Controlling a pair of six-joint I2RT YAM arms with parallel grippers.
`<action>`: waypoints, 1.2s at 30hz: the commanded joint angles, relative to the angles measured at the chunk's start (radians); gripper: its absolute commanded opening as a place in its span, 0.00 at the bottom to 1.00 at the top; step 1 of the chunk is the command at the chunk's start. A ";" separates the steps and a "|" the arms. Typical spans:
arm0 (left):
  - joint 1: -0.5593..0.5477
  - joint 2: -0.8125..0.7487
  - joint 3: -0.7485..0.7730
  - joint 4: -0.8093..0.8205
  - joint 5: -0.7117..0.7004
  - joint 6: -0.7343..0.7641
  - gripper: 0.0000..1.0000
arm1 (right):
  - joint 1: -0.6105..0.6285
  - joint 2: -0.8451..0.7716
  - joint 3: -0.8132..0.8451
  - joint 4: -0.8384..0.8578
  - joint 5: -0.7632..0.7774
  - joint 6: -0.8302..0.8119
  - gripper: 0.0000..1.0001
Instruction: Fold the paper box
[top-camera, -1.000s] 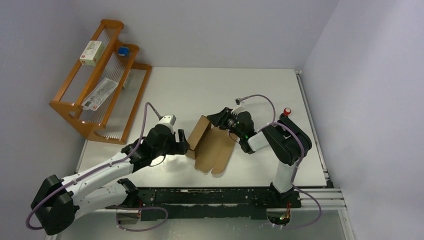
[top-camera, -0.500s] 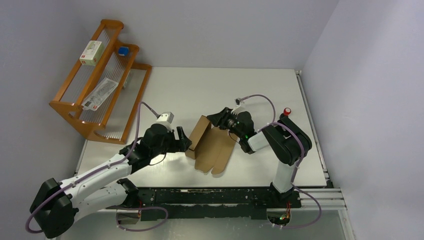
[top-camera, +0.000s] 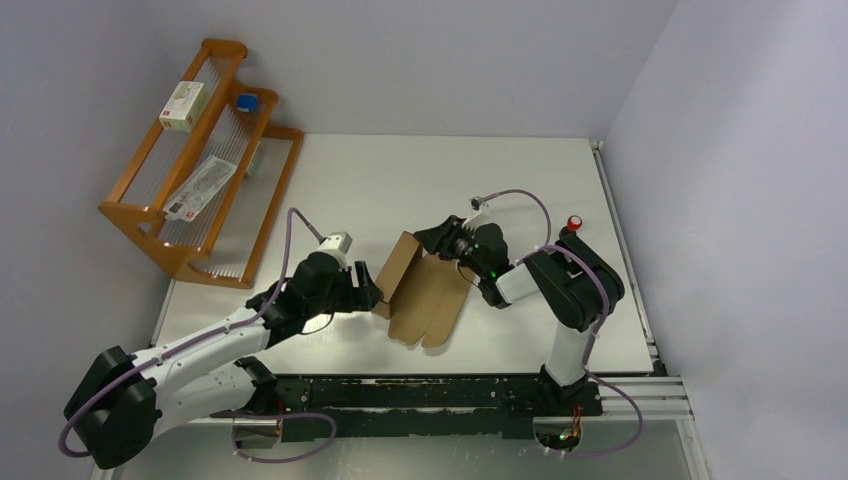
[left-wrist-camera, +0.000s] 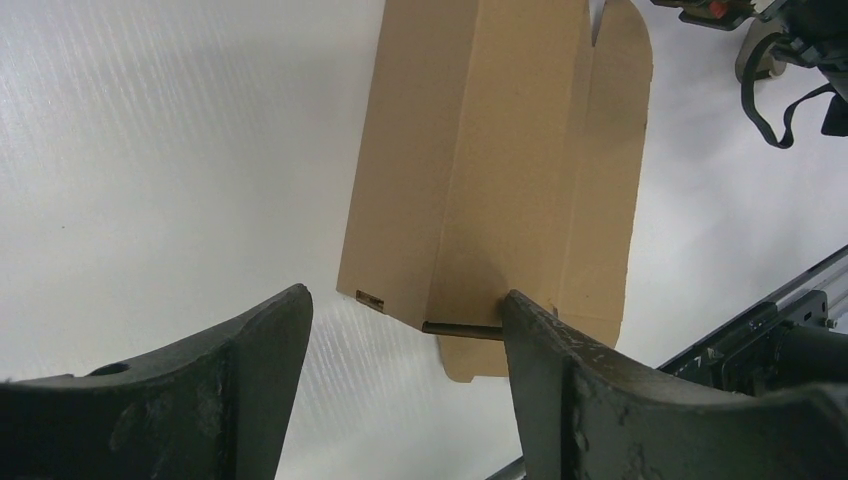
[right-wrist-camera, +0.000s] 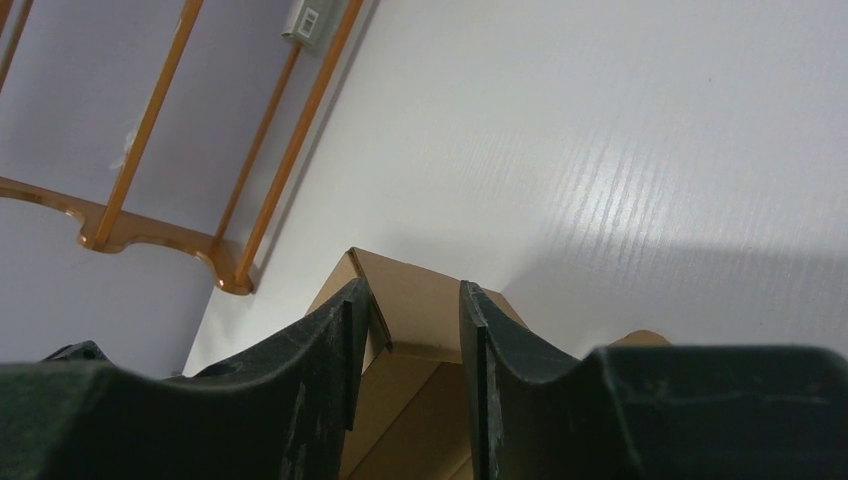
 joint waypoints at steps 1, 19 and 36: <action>0.009 0.028 -0.042 -0.053 -0.006 0.022 0.73 | -0.003 0.007 -0.021 -0.082 0.037 -0.050 0.41; 0.007 0.127 0.319 -0.212 -0.028 0.213 0.85 | 0.022 -0.054 0.015 -0.158 0.065 -0.128 0.41; -0.068 0.483 0.560 -0.240 -0.049 0.333 0.83 | 0.030 -0.042 0.031 -0.146 0.025 -0.132 0.42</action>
